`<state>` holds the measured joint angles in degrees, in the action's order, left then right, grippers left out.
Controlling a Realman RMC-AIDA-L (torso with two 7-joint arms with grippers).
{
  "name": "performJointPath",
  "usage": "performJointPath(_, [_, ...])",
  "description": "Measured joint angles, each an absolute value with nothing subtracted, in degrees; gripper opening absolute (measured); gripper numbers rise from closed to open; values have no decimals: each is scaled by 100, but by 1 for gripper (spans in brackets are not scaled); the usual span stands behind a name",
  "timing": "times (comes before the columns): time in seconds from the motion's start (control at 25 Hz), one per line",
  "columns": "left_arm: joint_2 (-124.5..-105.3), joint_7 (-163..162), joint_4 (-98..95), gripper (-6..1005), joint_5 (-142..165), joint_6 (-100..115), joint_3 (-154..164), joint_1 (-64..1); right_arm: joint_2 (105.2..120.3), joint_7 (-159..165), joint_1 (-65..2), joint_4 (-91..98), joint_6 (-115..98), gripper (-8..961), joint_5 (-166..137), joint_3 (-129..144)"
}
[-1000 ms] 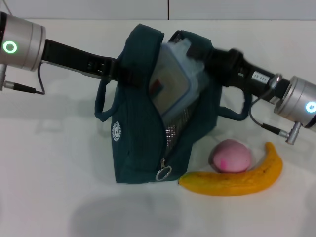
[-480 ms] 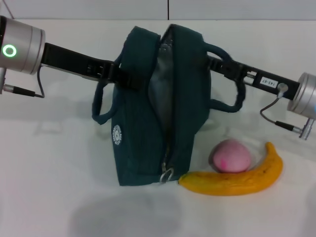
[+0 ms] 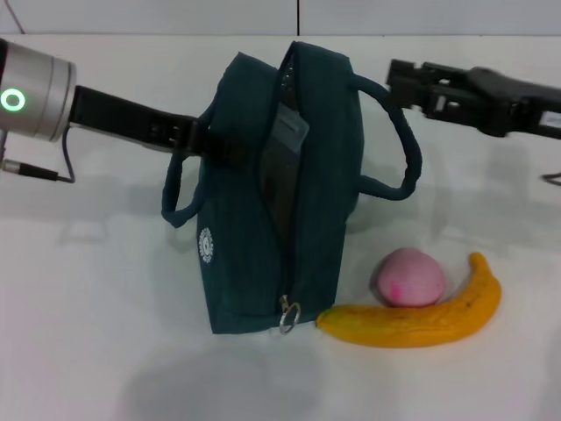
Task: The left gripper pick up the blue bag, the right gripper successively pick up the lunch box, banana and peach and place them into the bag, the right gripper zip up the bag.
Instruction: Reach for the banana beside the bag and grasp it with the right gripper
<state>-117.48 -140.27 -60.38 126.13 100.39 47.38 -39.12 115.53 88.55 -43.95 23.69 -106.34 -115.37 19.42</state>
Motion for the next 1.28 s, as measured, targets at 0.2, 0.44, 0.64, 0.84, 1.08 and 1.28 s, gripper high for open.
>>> performJointPath(0.2, [-11750, -14028, -6038, 66, 12613, 10038, 4738, -3898, 11599, 9774, -3986, 4153, -10686, 576, -11336, 3224])
performJointPath(0.44, [-11751, -14055, -6039, 66, 12612, 10023, 4704, -3894, 11578, 11141, -2738, 7415, -9719, 635, -11428, 5675])
performJointPath(0.64, [-11745, -14060, -6038, 66, 12612, 10015, 4682, -3827, 11572, 12051, -2415, 9309, -9727, 636, -12308, 6533])
performJointPath(0.84, [-11752, -14064, -6038, 67, 12608, 10004, 4684, -3877, 11567, 12611, -2716, 9519, -9968, 637, -13030, 7197])
performJointPath(1.08, [-11751, -14087, -6038, 67, 12602, 10004, 4685, -3901, 11593, 13024, -3157, 9164, -9830, 638, -13598, 8389])
performJointPath(1.28, [-11750, -14089, -6038, 68, 12602, 10002, 4685, -3888, 11600, 13065, -3421, 8862, -9589, 639, -13568, 8995])
